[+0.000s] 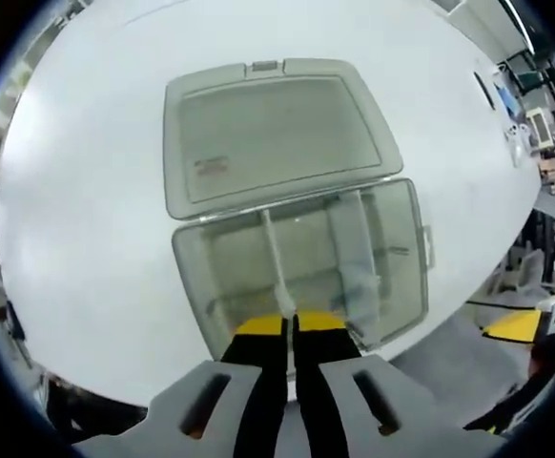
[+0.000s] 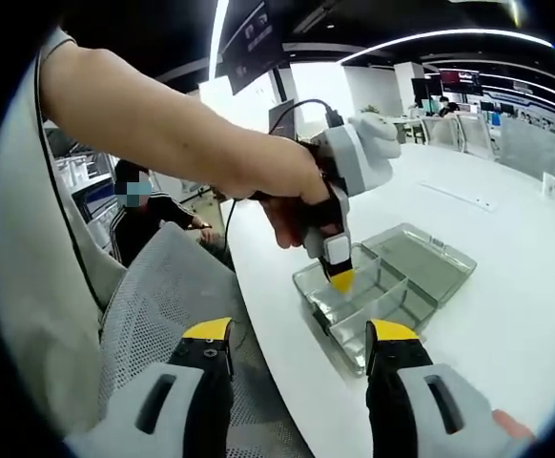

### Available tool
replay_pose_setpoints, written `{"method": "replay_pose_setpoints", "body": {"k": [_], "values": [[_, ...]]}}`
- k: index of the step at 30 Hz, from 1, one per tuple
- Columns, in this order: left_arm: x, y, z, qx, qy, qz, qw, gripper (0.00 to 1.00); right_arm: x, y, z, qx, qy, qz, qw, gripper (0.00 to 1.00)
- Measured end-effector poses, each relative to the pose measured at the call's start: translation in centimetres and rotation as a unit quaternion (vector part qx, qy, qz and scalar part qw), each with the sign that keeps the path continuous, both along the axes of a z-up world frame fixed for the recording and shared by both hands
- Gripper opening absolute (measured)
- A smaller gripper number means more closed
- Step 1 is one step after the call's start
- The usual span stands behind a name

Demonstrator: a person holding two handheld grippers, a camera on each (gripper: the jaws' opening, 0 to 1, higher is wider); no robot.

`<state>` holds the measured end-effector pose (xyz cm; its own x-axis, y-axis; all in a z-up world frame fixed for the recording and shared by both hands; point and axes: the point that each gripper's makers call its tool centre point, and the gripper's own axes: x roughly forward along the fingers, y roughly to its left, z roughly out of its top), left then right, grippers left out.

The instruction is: Insert the divider into the dual guide fixture by aligning both edges with the guide slots and pushing it downward to the bottom, including one-sided entry, uneven engagement, binding, and posture correction.

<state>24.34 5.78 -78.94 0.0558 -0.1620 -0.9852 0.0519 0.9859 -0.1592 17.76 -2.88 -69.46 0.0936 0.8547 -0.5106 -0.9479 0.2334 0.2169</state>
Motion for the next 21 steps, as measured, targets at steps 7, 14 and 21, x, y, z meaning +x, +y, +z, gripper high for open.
{"method": "replay_pose_setpoints", "body": {"k": [7,14,21], "values": [[0.01,0.04,-0.12,0.001,-0.003,0.004,1.0000,0.00,-0.22,0.12,-0.04,-0.002,-0.001,0.006,1.0000,0.52],[-0.08,0.00,-0.25,0.007,-0.004,0.002,1.0000,0.00,-0.30,0.06,-0.11,-0.006,-0.001,0.009,0.9999,0.52],[-0.08,-0.06,-0.44,0.014,-0.004,-0.005,0.9999,0.00,-0.45,0.05,-0.15,-0.010,-0.001,0.009,0.9999,0.52]]}}
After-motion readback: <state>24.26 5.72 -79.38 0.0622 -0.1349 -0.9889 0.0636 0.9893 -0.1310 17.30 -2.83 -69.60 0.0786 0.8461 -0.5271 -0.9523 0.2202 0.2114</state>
